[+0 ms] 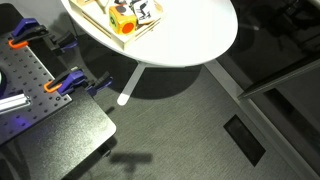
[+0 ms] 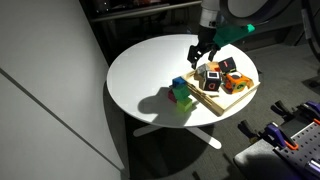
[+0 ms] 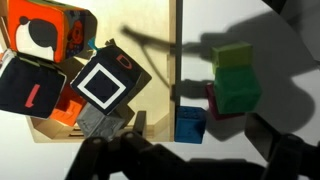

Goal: Move the green block to the right

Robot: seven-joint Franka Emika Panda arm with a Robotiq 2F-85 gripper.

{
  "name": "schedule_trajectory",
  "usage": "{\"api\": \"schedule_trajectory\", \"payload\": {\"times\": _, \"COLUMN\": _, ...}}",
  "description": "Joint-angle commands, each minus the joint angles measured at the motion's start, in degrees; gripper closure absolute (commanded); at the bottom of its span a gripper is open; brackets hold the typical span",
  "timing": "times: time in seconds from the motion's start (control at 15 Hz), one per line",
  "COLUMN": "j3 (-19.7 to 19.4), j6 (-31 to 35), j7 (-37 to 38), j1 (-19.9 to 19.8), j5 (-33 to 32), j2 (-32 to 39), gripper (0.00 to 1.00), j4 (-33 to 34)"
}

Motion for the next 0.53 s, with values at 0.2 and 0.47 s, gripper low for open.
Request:
{"api": "schedule_trajectory", "payload": {"times": 0.2, "j3": -0.53, "j6": -1.73, "j7": -8.02, "j1": 2.69, "j5": 2.66, "j2": 6.95, "gripper": 0.00, "j4": 6.83}}
{"api": "schedule_trajectory", "payload": {"times": 0.47, "j3": -0.47, "j6": -2.96, "j7": -12.24, "j1": 3.16, "j5": 4.77, "j2": 10.87, "gripper": 0.00, "j4": 10.20}}
